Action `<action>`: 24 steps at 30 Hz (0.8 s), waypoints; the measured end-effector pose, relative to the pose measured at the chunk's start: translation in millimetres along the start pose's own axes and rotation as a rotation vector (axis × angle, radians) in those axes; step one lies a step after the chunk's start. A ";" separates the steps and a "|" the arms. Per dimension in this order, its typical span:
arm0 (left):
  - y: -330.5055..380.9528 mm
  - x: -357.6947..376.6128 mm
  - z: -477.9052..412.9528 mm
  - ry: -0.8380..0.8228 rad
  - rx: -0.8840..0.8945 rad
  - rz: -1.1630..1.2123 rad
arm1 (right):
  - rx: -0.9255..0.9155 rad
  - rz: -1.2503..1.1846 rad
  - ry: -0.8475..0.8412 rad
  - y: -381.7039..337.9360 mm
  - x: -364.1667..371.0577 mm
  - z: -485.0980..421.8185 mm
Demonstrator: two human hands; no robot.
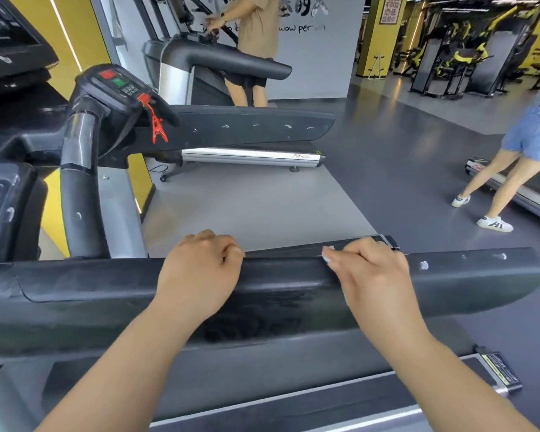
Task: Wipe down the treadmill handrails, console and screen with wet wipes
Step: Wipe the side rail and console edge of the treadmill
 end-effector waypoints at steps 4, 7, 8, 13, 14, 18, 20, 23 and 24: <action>19.2 9.9 -5.2 -0.037 0.043 -0.013 | -0.096 -0.116 0.025 -59.0 10.1 -3.3; 31.7 26.5 -7.2 -0.107 0.106 -0.023 | -0.112 -0.105 0.046 -52.7 11.0 4.7; 31.5 30.9 -6.2 -0.114 0.120 -0.051 | -0.102 -0.095 0.048 -41.4 8.7 7.4; 26.1 34.6 -1.7 -0.096 0.216 -0.132 | 0.124 0.031 -0.019 30.9 0.4 18.8; 26.4 34.7 -1.4 -0.095 0.229 -0.134 | 0.171 0.033 -0.028 37.8 -1.0 18.8; 27.5 36.8 0.1 -0.094 0.284 -0.178 | 0.182 -0.093 0.033 -1.8 -6.3 1.5; 27.3 35.7 0.5 -0.101 0.288 -0.185 | 0.102 -0.137 0.015 -37.9 4.2 -1.1; 25.9 36.7 -0.6 -0.129 0.258 -0.166 | 0.025 -0.079 0.015 -50.3 14.6 7.5; 27.2 35.6 0.0 -0.125 0.265 -0.163 | 0.010 -0.074 0.022 -41.7 13.8 9.7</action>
Point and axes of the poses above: each hand's wrist, its own z-axis away from the middle knuckle, its own x-axis out of the palm, y = z × x, the point moved 7 cm from there along -z, towards the middle knuckle, and after that the axes turned 14 degrees about z, right-handed, at the moved point
